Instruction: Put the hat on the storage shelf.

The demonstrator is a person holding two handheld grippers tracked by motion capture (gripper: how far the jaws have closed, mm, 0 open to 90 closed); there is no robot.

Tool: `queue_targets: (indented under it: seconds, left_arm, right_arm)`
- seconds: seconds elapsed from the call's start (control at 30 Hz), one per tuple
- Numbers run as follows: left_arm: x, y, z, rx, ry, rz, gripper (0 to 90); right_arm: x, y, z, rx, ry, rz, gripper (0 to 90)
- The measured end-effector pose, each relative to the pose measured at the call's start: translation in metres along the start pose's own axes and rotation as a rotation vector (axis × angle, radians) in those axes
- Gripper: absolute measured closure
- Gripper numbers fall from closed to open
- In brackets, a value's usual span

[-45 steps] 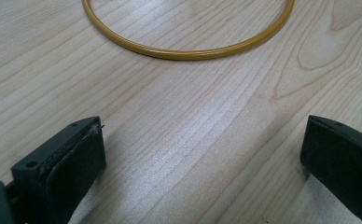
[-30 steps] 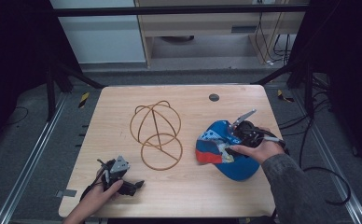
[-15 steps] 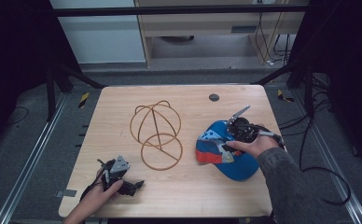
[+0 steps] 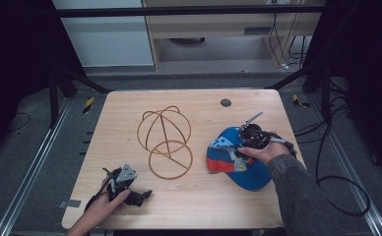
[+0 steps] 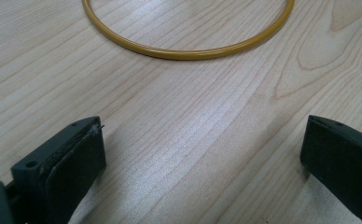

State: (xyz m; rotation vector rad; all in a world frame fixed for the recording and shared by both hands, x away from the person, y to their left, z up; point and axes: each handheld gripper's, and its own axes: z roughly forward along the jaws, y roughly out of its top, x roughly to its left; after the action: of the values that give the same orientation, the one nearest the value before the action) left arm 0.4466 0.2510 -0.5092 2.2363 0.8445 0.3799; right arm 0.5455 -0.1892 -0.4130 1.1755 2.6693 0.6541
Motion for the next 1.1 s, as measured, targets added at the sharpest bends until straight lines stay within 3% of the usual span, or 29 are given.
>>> queue_targets:
  seconds: [0.1, 0.27, 0.33, 0.7, 1.1]
  left_arm:
    - [0.0, 0.0, 0.0, 0.0, 0.0, 0.0, 0.0]
    - [0.0, 0.0, 0.0, 0.0, 0.0, -0.001, 0.0]
    - [0.0, 0.0, 0.0, 0.0, 0.0, 0.0, 0.0]
    - [0.0, 0.0, 0.0, -0.002, 0.0, -0.002, 0.0]
    - [0.0, 0.0, 0.0, -0.006, 0.002, -0.003, 0.0]
  right_arm:
    - [0.001, 0.0, 0.003, 0.02, -0.002, -0.005, 60.2]
    - [0.001, -0.002, 0.002, 0.021, 0.011, -0.006, 84.7]
    - [0.0, -0.003, 0.001, 0.018, 0.019, -0.011, 88.8]
    - [-0.003, -0.004, -0.026, -0.012, 0.019, -0.006, 89.9]
    - [0.005, 0.005, -0.063, -0.076, 0.018, -0.043, 89.9]
